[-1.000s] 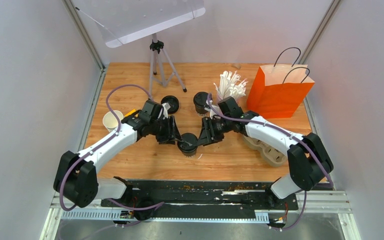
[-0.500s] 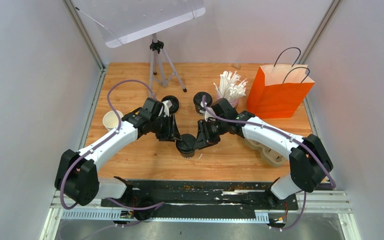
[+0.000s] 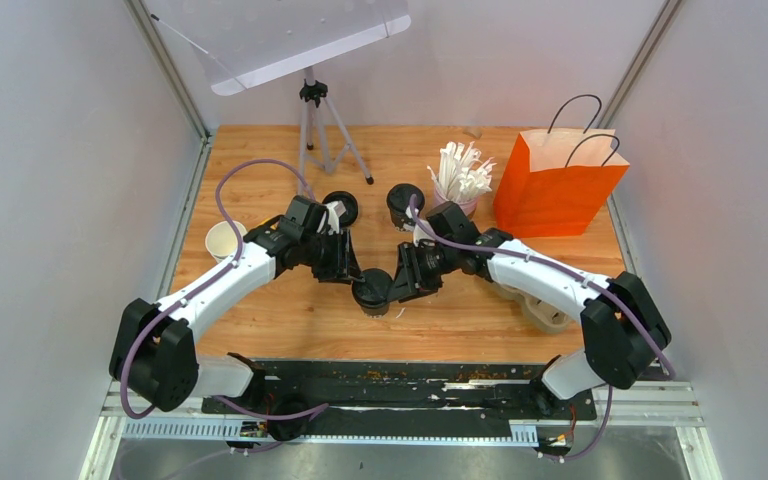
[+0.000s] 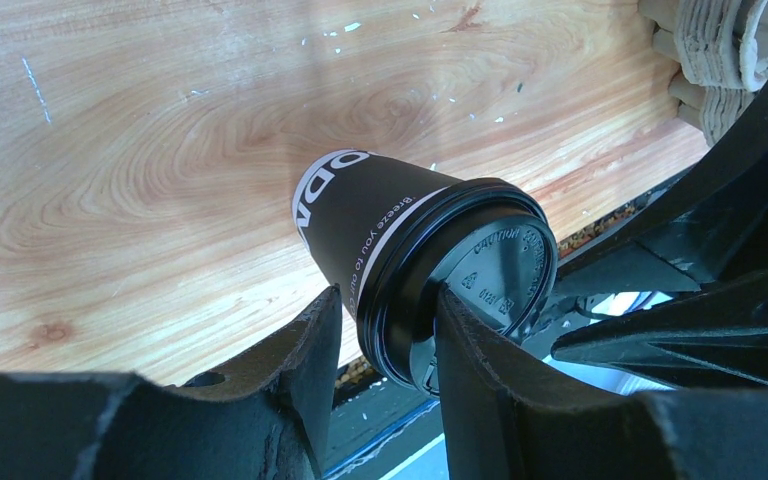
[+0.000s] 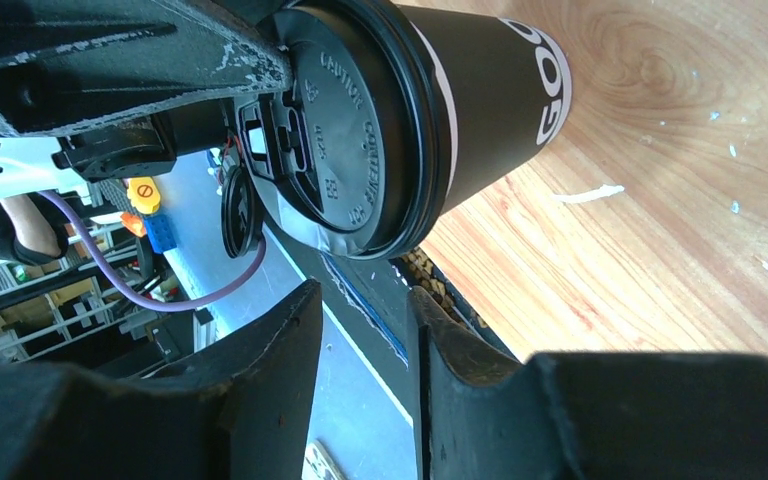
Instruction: Pack the takeout coffee
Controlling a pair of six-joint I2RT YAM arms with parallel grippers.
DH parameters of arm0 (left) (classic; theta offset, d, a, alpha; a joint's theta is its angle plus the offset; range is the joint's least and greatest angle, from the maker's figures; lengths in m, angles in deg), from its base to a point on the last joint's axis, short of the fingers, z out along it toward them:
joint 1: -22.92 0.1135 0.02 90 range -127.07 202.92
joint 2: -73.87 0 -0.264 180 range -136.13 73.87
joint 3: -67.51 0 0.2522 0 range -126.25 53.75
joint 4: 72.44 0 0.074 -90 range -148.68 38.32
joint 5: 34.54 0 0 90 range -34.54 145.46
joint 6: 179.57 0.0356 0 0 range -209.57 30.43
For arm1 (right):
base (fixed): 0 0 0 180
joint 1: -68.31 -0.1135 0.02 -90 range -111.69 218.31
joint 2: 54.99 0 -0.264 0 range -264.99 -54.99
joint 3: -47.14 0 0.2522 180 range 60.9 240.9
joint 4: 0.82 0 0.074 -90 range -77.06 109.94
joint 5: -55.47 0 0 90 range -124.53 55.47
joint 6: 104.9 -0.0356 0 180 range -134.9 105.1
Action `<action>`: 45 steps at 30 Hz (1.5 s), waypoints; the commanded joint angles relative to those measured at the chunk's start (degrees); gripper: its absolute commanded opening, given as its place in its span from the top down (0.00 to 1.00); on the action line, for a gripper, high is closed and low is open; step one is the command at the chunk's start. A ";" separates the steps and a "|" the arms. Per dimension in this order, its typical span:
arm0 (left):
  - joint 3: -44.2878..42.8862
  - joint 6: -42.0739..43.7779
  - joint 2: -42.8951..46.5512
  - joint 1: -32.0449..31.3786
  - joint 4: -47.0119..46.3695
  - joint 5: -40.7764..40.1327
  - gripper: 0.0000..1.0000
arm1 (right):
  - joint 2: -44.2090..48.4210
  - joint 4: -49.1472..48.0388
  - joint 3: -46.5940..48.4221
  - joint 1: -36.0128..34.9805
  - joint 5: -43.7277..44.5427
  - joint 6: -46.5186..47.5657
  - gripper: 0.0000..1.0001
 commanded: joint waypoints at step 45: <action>4.38 1.38 -0.38 -0.19 -0.35 -0.90 0.59 | -3.07 -11.47 -10.88 2.00 4.51 -0.77 0.72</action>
